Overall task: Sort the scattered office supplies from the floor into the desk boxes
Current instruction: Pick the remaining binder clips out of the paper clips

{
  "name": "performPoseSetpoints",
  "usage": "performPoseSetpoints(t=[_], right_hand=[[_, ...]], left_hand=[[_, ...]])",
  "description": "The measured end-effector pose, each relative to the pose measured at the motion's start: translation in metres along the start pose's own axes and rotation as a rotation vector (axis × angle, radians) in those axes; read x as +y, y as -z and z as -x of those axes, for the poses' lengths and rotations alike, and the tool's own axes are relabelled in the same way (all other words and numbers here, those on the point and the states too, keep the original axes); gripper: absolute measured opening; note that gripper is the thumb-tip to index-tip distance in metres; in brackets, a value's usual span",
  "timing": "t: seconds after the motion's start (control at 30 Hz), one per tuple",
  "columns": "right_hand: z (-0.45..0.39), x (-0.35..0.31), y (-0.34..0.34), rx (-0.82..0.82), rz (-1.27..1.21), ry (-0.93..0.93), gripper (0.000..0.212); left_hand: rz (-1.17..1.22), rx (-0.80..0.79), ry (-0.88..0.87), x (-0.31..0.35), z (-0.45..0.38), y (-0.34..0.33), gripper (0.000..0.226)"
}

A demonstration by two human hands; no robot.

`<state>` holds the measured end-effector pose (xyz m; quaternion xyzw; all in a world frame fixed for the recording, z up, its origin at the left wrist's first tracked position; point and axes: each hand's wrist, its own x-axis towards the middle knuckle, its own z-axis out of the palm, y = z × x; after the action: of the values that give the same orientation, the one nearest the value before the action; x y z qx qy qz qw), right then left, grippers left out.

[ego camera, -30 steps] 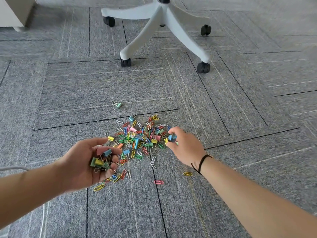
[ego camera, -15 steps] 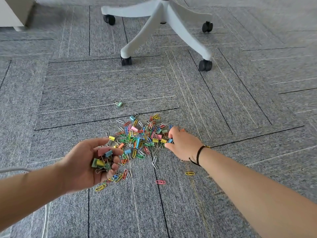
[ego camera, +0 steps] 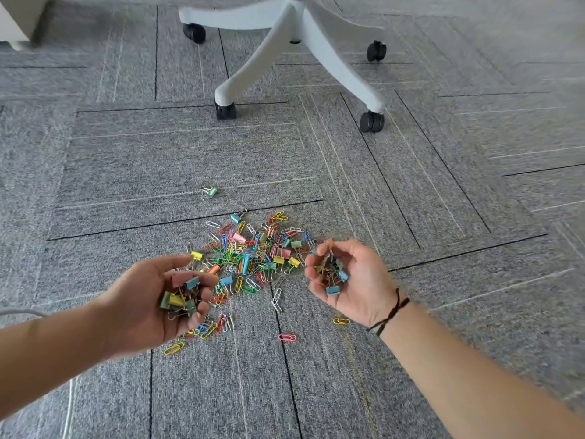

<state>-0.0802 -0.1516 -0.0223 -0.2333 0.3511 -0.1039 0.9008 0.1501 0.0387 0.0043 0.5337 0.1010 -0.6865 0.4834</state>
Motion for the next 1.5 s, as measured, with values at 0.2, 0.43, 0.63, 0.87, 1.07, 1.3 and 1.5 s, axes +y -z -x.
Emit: performPoseSetpoints(t=[0.2, 0.43, 0.63, 0.87, 1.07, 1.3, 1.5], right_hand=[[-0.009, -0.001, -0.001, 0.161, 0.175, -0.051, 0.030], [-0.033, 0.000, -0.005, 0.280, 1.405, 0.252, 0.014], [-0.042, -0.007, -0.002, 0.109, 1.879, 0.269, 0.023], [-0.044, -0.007, -0.004, 0.110, 2.102, 0.251, 0.024], [-0.031, -0.008, 0.001, 0.064, 1.445, 0.128, 0.022], [0.001, 0.007, 0.002, -0.200, 0.169, -0.093, 0.018], [0.000, 0.005, -0.002, -0.120, 0.126, -0.028, 0.023]], left_hand=[[-0.002, -0.017, 0.005, 0.000, 0.001, 0.000, 0.046], [-0.008, -0.015, -0.008, 0.000, 0.002, 0.006, 0.044], [-0.003, 0.000, -0.005, 0.000, 0.000, 0.006, 0.045], [-0.004, 0.004, -0.002, -0.001, 0.000, 0.006, 0.044], [0.010, 0.001, -0.006, 0.000, 0.003, 0.004, 0.045], [0.013, 0.007, -0.006, 0.000, 0.003, 0.002, 0.045], [0.015, 0.002, -0.012, 0.000, 0.005, -0.003, 0.046]])
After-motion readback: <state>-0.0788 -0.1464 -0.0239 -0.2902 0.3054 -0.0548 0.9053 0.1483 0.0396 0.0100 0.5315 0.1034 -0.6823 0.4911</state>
